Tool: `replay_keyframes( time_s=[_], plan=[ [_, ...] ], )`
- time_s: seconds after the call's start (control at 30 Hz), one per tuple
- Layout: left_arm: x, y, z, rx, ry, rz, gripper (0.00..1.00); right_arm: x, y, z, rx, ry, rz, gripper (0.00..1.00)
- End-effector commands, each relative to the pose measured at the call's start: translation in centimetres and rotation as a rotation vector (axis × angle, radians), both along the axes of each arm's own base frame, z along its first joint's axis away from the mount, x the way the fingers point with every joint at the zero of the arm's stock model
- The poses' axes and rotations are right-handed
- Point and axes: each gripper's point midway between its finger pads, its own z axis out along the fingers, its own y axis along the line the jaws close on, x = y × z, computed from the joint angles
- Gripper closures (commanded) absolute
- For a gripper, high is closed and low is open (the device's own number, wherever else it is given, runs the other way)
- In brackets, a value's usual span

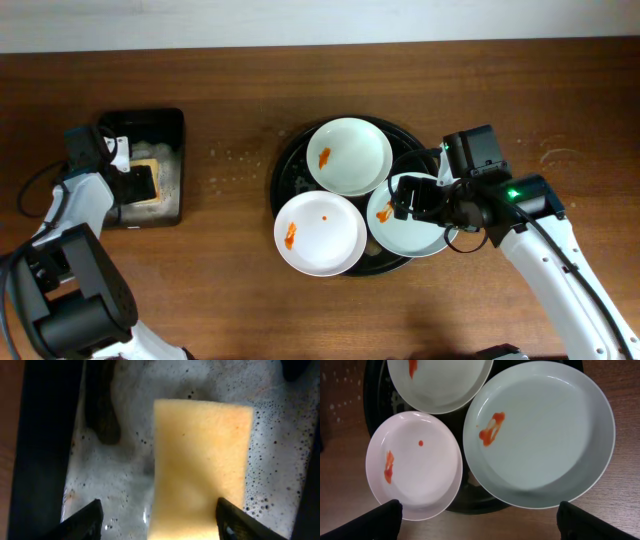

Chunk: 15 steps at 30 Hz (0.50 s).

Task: Clean dirty plates on tray and stack at the side
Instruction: 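Grasp the orange sponge in the soapy tray with the left gripper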

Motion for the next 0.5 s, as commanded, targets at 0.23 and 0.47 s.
replay_keyframes(
  time_s=[0.23,0.47],
  plan=[
    [-0.5,-0.7,-0.3,-0.063,0.005,0.071,0.38,0.3,-0.1,0.3,-0.005,-0.009,-0.009,0.01],
    [0.4,-1.8,2.5,-0.014,-0.055,0.035,0.38,0.4,-0.1,0.3,-0.005,-0.011,-0.009,0.00]
  ],
)
